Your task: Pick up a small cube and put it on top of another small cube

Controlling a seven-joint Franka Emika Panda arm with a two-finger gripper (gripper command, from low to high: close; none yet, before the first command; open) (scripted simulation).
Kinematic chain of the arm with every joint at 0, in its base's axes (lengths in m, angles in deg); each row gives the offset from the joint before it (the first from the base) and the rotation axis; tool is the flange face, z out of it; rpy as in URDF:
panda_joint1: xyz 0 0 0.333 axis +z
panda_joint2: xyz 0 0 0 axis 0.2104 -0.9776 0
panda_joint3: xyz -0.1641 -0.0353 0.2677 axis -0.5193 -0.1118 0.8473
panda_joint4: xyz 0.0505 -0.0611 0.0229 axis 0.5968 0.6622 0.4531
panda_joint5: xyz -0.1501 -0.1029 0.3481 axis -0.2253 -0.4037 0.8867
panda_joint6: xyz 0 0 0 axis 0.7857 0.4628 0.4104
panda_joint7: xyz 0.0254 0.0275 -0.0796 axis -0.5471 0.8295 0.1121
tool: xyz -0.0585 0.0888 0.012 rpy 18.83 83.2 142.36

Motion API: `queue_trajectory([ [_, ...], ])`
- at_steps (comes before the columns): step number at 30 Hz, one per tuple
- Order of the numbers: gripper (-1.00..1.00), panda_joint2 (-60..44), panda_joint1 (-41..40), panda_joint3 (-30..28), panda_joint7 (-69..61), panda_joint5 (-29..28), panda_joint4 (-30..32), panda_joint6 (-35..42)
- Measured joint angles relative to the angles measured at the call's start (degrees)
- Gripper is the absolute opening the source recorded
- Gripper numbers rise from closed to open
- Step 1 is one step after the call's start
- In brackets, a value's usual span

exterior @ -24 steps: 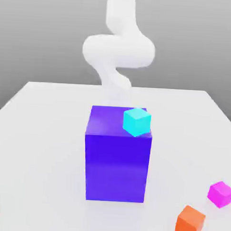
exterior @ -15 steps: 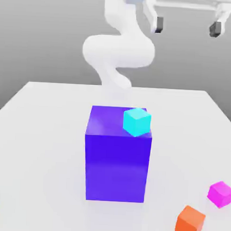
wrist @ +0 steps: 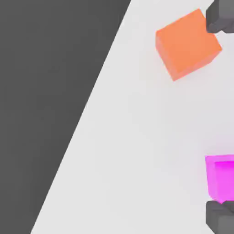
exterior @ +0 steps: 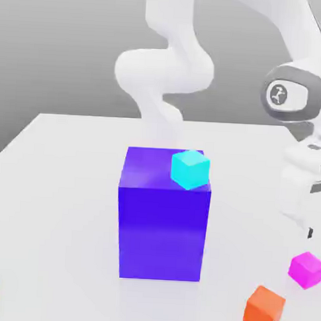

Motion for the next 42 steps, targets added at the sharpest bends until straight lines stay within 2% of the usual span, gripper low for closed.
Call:
queue_trajectory([
  [3, 0.0, -6.35, 3.23, -0.73, 2.92, -2.7, 0.35, -2.98],
  [7, 0.0, -14.62, 8.09, -6.28, 7.33, -8.33, -1.39, -8.86],
  [8, -1.0, -15.78, 8.86, -7.19, 7.92, -9.09, -1.67, -9.74],
  [15, -1.0, -15.63, 8.73, -7.02, 7.9, -9.04, -1.63, -9.67],
  [19, -1.0, -8.53, 5.3, -2.42, 3.65, -3.42, 0.17, -4.48],
  [21, -1.0, -5.99, 2.84, -2.27, 1.97, -0.63, 0.35, -2.26],
  [42, -1.0, -4.15, -31.92, -28.79, -0.89, 15.25, -7.16, 6.13],
])
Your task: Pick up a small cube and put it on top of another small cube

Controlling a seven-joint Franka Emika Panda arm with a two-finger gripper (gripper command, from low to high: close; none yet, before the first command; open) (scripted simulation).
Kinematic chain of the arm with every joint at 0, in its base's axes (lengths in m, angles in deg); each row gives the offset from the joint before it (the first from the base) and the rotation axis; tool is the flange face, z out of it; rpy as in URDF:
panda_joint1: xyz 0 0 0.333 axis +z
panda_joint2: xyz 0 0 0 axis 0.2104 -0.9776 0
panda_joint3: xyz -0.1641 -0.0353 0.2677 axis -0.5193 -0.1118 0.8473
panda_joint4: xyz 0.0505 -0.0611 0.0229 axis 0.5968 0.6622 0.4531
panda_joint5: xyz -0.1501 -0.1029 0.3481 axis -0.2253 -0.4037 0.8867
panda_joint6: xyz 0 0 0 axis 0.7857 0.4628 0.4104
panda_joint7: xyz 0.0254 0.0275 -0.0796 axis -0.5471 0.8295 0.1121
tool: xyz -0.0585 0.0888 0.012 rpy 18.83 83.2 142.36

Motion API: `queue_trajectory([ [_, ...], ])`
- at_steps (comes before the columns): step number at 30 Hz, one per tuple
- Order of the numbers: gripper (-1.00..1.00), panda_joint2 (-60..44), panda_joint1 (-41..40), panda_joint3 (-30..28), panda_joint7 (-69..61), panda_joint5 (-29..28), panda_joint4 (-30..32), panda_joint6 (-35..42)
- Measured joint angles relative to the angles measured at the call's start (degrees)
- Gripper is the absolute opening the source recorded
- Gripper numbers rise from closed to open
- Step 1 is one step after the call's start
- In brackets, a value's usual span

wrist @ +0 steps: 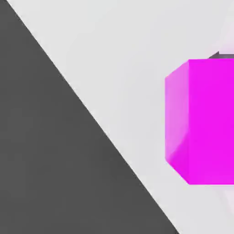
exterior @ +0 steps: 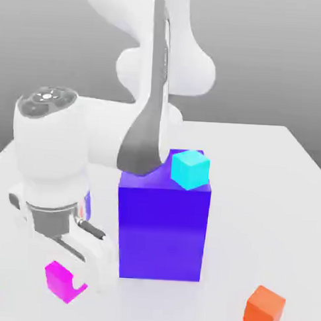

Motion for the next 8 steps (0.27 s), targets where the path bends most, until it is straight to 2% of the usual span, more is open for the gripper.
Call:
queue_trajectory([
  [4, -1.0, -7.58, -7.8, -2.67, -1.75, 5.03, -3.9, -3.49],
  [5, 1.0, -9.1, -8.81, -2.71, -2.1, 5.83, -4.49, -4.39],
  [8, 1.0, -9.1, -8.81, -2.71, -2.1, 5.83, -4.49, -4.39],
])
